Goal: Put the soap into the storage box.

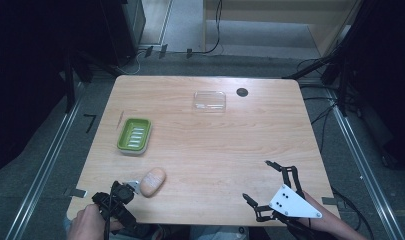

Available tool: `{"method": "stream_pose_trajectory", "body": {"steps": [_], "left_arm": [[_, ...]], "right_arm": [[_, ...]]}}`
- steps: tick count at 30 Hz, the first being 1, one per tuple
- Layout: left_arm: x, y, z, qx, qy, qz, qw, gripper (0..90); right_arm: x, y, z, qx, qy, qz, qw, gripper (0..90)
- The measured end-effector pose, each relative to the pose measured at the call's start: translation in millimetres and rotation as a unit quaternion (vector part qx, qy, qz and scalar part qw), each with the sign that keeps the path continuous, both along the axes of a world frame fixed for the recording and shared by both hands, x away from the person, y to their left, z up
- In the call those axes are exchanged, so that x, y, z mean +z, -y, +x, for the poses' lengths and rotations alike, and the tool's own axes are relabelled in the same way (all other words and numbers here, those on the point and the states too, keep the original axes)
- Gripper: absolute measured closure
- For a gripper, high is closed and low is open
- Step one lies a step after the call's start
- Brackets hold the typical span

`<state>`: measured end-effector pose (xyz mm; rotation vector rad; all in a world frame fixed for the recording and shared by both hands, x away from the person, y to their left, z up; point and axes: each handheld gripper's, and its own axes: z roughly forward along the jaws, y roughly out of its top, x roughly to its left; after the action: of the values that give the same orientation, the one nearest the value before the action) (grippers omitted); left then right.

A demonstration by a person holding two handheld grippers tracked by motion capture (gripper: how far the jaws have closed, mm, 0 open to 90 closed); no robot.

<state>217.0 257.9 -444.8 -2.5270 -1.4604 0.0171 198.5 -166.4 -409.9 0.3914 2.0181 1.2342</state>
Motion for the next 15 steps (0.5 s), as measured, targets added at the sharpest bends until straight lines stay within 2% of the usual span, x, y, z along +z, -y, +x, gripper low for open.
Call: {"method": "stream_pose_trajectory", "body": {"steps": [12,15], "left_arm": [[1.7,7.0,0.2,-0.014,-0.009,-0.005,0.9999,0.8],[3.2,9.6,1.8,-0.020,-0.006,-0.006,0.9998,0.8]], "right_arm": [[0.1,-0.6,-0.7,-0.001,-0.001,0.000,1.0000,0.0],[0.0,-0.2,-0.7,-0.002,-0.001,-0.001,1.0000,0.0]]}}
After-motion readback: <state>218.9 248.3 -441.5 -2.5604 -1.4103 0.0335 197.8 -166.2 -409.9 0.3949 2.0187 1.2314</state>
